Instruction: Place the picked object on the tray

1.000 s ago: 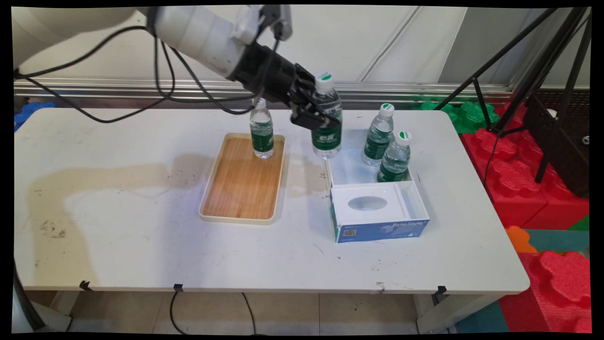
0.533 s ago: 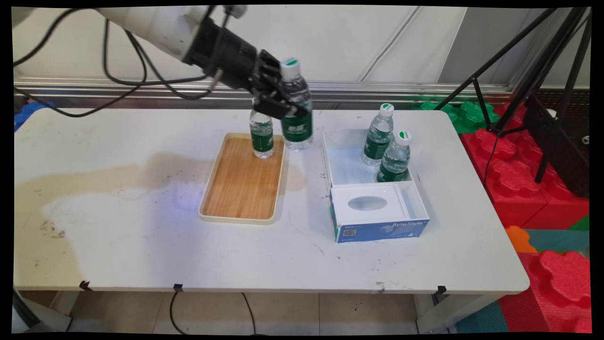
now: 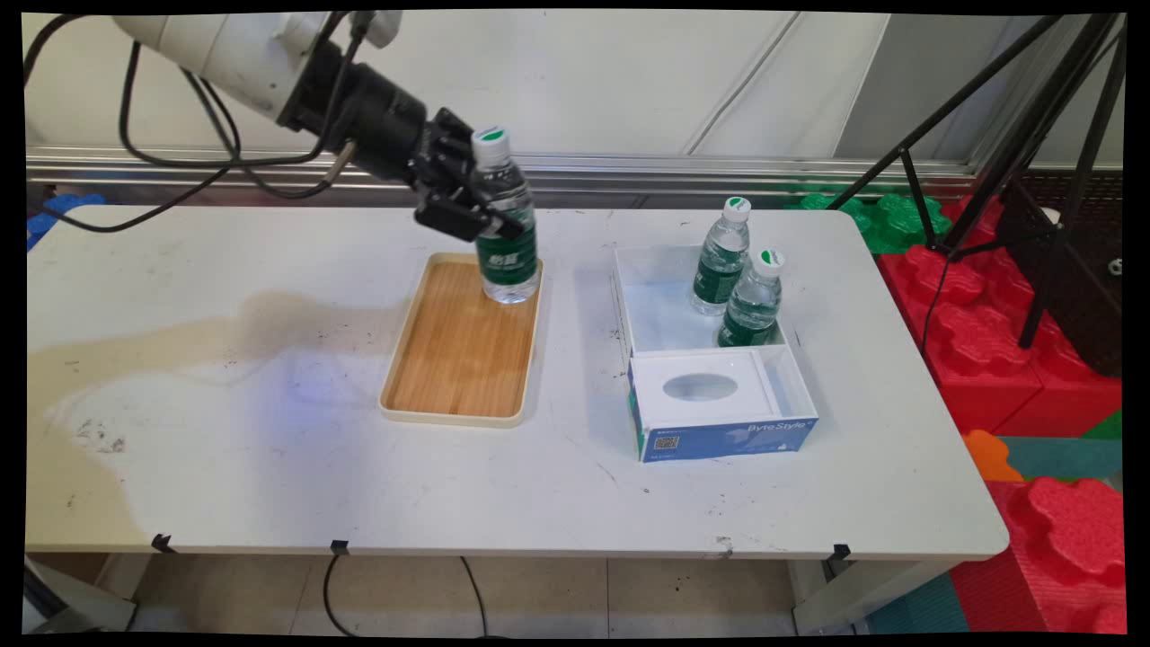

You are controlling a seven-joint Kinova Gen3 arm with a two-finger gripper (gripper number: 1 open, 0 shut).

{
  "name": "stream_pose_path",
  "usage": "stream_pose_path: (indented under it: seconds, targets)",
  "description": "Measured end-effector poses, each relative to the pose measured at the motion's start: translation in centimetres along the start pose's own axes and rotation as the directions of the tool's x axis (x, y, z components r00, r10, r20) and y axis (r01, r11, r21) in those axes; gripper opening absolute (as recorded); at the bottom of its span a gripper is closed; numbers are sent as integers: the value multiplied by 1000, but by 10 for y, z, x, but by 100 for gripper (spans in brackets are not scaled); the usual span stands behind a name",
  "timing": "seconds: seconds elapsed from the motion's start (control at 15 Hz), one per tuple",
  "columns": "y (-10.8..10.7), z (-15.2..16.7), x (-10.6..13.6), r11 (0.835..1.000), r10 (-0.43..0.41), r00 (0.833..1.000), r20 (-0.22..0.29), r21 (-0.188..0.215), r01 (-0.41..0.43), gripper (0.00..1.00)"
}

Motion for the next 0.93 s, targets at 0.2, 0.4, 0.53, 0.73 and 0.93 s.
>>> stream_pose_path:
  seconds: [0.2,0.4,0.53,0.73,0.93]
  targets:
    - [0,-4,-15,1000,1,999,32,1,-1,0]
    - [-2,-2,-31,1000,2,998,61,5,-2,0]
    - [-4,2,-42,1000,0,997,77,9,-1,0]
    - [-9,12,-59,1000,-1,995,96,14,0,0]
    - [-11,20,-73,1000,-8,994,108,19,6,0]
